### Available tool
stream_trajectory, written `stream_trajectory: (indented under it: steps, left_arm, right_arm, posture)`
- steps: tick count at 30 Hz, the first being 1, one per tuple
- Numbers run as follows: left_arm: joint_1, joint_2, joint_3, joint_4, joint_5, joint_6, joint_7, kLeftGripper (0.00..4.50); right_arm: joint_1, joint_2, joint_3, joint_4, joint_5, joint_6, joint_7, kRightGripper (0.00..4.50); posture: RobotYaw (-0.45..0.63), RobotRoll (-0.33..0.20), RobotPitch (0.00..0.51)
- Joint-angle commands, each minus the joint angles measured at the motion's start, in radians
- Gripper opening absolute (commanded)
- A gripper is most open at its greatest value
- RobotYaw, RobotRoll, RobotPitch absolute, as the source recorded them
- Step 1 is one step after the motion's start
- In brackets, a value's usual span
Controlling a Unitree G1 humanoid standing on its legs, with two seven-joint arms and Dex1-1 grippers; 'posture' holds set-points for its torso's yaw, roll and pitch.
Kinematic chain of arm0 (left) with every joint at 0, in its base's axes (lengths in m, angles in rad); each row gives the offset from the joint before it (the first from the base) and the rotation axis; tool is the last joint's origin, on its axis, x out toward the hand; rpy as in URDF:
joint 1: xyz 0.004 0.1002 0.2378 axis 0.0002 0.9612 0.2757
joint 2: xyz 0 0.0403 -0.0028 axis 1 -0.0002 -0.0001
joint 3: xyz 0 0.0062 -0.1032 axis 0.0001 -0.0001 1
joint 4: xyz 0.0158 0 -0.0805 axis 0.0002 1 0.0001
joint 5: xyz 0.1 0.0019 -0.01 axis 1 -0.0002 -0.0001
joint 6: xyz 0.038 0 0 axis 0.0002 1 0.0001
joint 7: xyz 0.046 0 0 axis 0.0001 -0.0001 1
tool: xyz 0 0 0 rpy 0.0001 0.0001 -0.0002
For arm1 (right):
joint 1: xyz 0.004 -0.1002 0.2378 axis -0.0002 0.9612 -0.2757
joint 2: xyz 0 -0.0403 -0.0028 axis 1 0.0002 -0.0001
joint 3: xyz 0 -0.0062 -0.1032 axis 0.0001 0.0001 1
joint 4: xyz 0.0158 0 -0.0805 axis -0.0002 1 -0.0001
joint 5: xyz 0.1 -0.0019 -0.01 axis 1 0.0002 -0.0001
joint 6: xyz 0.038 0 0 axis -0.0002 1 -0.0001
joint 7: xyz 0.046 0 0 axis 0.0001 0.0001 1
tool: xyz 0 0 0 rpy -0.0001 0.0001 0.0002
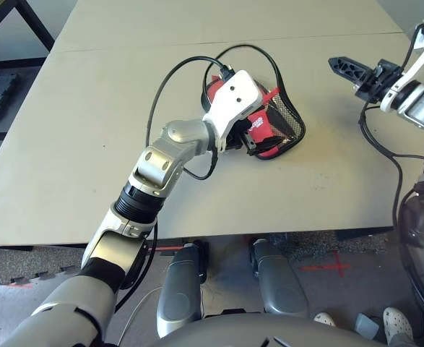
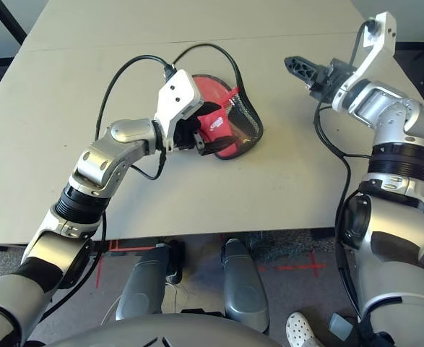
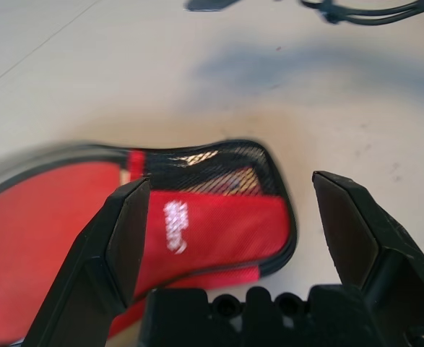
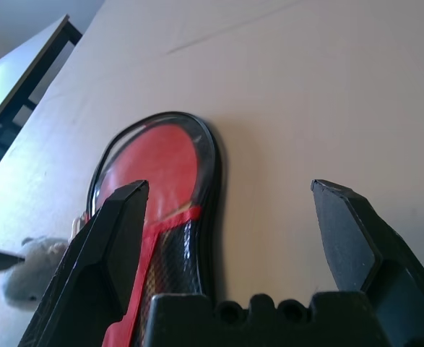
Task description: Store the ping-pong paddle in its case and zip it.
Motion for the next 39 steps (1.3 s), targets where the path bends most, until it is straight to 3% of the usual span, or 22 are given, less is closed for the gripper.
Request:
stream_trajectory:
  steps: [1, 19, 33, 37, 39]
  left_arm:
    - [0.011, 0.052, 0.04, -0.025, -0.003, -0.004, -0.03, 4.5]
    - [0.04, 0.093, 0.079, -0.119, -0.024, 0.065, -0.03, 4.5]
    - [0.043, 0.091, 0.078, -0.124, -0.02, 0.076, -0.026, 4.5]
    - [0.046, 0.092, 0.077, -0.123, -0.017, 0.073, -0.024, 4.5]
    - [0.047, 0.092, 0.076, -0.123, -0.016, 0.072, -0.024, 4.5]
  right_arm:
    - [0.041, -0.017, 0.051, -0.056, 0.023, 0.085, 0.052, 4.47]
    - [0.003, 0.114, 0.173, 0.129, -0.045, 0.049, 0.075, 4.47]
    - [-0.068, 0.201, 0.156, 0.262, -0.066, 0.035, 0.046, 4.47]
    - [-0.076, 0.193, 0.136, 0.292, -0.065, 0.046, 0.031, 3.55]
    - [-0.072, 0.188, 0.136, 0.285, -0.065, 0.059, 0.036, 2.79]
  posture:
    - [-0.05, 0.0, 0.193]
    - [-0.01, 0.0, 0.21]
    - [-0.01, 0.0, 0.217]
    - [-0.01, 0.0, 0.217]
    - [-0.01, 0.0, 0.217]
